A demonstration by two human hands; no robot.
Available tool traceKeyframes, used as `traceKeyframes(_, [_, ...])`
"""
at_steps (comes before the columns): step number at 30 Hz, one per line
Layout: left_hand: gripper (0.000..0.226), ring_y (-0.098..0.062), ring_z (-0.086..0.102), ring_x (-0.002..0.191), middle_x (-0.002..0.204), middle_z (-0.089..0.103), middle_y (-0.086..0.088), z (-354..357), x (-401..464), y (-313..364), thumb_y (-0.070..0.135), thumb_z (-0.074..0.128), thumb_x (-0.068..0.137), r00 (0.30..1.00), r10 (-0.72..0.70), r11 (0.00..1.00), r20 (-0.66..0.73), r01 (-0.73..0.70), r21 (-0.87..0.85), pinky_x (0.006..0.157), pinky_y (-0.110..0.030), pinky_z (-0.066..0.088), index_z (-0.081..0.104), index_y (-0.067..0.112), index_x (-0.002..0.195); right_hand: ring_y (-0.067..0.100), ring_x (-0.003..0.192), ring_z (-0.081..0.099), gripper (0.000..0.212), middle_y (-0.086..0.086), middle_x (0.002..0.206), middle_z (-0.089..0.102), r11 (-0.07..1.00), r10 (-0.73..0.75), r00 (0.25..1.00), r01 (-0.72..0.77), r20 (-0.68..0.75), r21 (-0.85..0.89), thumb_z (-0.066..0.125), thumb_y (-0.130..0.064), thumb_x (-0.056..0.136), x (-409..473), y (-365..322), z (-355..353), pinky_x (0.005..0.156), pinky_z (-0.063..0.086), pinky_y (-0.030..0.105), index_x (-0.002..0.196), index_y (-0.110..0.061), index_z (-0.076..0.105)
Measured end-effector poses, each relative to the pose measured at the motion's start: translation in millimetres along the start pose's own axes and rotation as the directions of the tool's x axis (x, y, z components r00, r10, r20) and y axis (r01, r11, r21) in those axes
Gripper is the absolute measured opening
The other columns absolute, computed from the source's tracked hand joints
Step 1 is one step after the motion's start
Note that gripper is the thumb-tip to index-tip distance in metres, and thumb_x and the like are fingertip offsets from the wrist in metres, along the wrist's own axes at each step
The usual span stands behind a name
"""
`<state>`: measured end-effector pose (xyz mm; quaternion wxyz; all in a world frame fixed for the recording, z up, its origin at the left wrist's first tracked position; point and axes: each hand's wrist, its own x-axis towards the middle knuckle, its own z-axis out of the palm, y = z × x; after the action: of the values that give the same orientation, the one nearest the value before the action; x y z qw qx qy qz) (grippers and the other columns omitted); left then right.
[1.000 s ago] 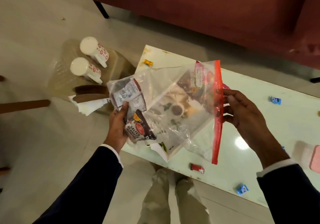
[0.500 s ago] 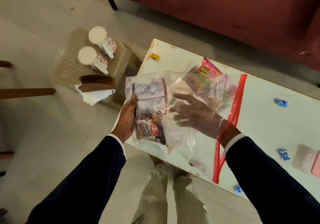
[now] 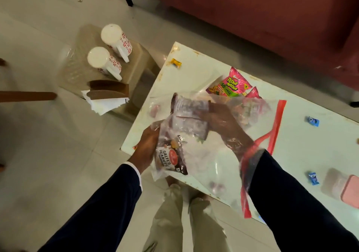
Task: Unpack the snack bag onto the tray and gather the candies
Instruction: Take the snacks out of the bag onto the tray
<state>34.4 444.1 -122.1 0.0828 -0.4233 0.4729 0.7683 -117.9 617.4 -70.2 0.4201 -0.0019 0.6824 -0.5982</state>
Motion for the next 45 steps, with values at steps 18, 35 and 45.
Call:
traceKeyframes(18, [0.017,-0.035,0.068,0.103,0.115,0.068,-0.015,-48,19,71,0.014,0.066,0.097,0.864,0.177,0.914,-0.472,-0.322,-0.248,0.103,-0.057,0.050,0.071,0.014,0.113,0.007,0.088,0.068,0.029,-0.012,0.102,0.072,0.897,-0.323,0.721,0.027,-0.613,-0.441,0.060,-0.013,0.090,-75,-2,-138,0.070,0.057,0.036,0.104,-0.039,0.063])
traceKeyframes(35, [0.046,-0.048,0.060,0.127,0.141,0.062,-0.020,-39,6,81,0.028,0.067,0.098,0.836,0.141,0.918,-0.530,-0.311,-0.247,0.105,-0.070,0.043,0.059,0.010,0.140,0.034,0.116,0.052,0.024,0.009,0.131,0.058,0.284,-0.416,0.889,-0.074,-0.192,-0.956,0.075,-0.033,0.087,17,-2,-101,0.090,0.046,0.043,0.105,-0.018,0.079])
traceKeyframes(45, [0.026,-0.033,0.065,0.118,0.141,0.056,-0.020,-65,5,87,0.019,0.041,0.109,0.836,0.213,0.925,-0.506,-0.339,-0.171,0.098,-0.049,0.057,0.052,0.014,0.132,0.028,0.068,0.070,0.021,0.015,0.102,0.073,0.723,-0.016,0.983,-0.117,-0.185,-0.681,0.058,-0.015,0.101,83,19,-83,0.056,0.057,0.027,0.118,-0.007,0.067])
